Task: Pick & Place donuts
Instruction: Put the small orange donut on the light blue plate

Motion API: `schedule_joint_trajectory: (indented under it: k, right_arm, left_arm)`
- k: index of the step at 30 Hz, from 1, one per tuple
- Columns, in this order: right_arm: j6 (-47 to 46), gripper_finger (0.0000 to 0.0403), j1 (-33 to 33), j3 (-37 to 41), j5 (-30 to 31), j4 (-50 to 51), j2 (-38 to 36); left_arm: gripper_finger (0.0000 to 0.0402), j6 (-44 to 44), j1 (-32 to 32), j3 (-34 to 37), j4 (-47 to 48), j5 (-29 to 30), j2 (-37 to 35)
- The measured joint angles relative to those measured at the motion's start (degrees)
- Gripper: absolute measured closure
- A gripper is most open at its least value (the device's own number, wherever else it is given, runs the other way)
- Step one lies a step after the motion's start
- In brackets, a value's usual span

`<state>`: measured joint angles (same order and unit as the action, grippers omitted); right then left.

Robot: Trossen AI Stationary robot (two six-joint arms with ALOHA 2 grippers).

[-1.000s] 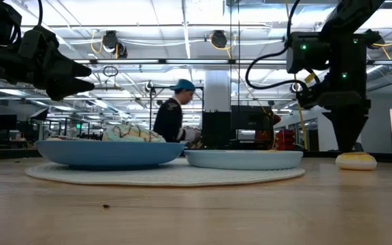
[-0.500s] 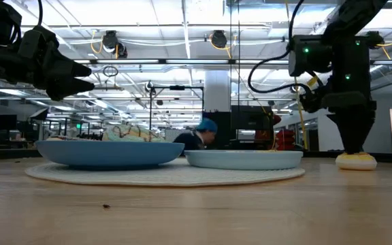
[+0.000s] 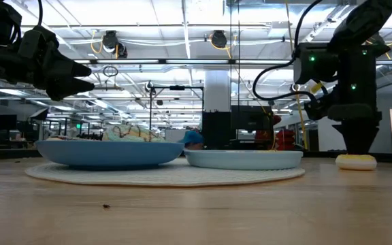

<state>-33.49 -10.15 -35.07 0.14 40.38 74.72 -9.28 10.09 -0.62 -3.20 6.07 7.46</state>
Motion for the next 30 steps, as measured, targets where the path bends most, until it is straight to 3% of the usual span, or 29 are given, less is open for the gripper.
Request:
schedule_joint_trajectory:
  k: [7,9,15,22,27,30]
  right_arm:
    - [2.6,0.0370,0.0,0.1,2.1,0.0,0.0]
    - [3.9,0.0391,0.0,0.1,2.9,-0.3,0.0]
    - [6.7,0.0398,0.2,-2.0,6.6,-2.4,-0.4]
    - [12.9,0.0400,1.0,-10.9,7.4,-4.0,-3.8]
    - [18.5,0.0400,4.4,-17.8,7.2,-13.2,-5.5]
    - [20.4,0.0400,7.0,-20.0,3.7,-20.5,-5.6]
  left_arm:
    - [0.0086,0.0,0.0,0.0,0.0,0.0,0.0]
    - [0.0082,0.0,0.0,0.0,0.0,0.0,0.0]
    - [0.0076,0.0,0.0,0.0,0.0,0.0,0.0]
    - [0.0087,0.0,0.0,0.0,0.0,0.0,0.0]
    - [0.0087,0.0,0.0,0.0,0.0,0.0,0.0]
    - [0.0081,0.0,0.0,0.0,0.0,0.0,0.0]
